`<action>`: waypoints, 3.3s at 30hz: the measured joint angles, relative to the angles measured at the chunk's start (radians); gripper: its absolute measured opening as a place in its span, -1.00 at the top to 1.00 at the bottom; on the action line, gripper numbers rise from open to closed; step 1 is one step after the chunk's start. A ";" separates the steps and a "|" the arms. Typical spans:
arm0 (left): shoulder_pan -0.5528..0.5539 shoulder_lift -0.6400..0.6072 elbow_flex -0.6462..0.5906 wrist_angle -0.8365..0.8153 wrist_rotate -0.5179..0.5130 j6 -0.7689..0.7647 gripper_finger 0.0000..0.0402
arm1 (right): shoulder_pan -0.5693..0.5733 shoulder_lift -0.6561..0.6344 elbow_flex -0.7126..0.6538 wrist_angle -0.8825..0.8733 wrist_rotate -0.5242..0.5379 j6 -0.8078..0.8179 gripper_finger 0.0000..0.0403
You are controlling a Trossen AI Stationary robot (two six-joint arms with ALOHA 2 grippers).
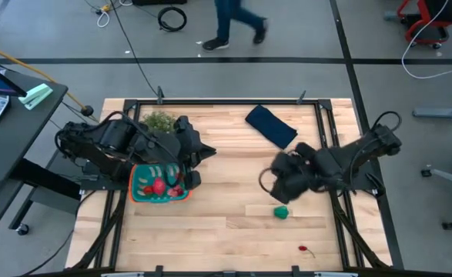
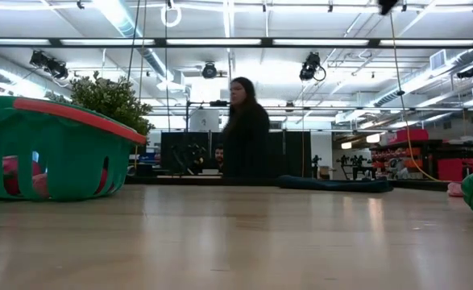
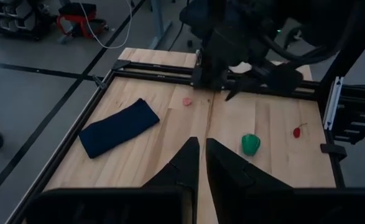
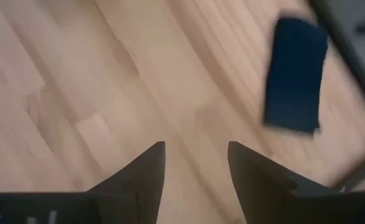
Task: Pick and placing Produce into tupperware
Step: Put the peach into the green basket
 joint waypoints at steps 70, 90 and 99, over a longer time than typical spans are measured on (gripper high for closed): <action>0.073 0.032 0.000 -0.053 0.000 0.053 0.92 | -0.471 -0.020 -1.078 0.565 -0.147 -0.065 0.51; 0.080 0.032 0.000 -0.052 0.000 0.054 0.93 | -0.303 -0.042 -0.845 0.825 0.089 -0.061 0.88; 0.079 0.032 0.000 -0.053 0.000 0.027 0.91 | -0.231 0.028 -0.802 2.079 0.064 -0.558 0.81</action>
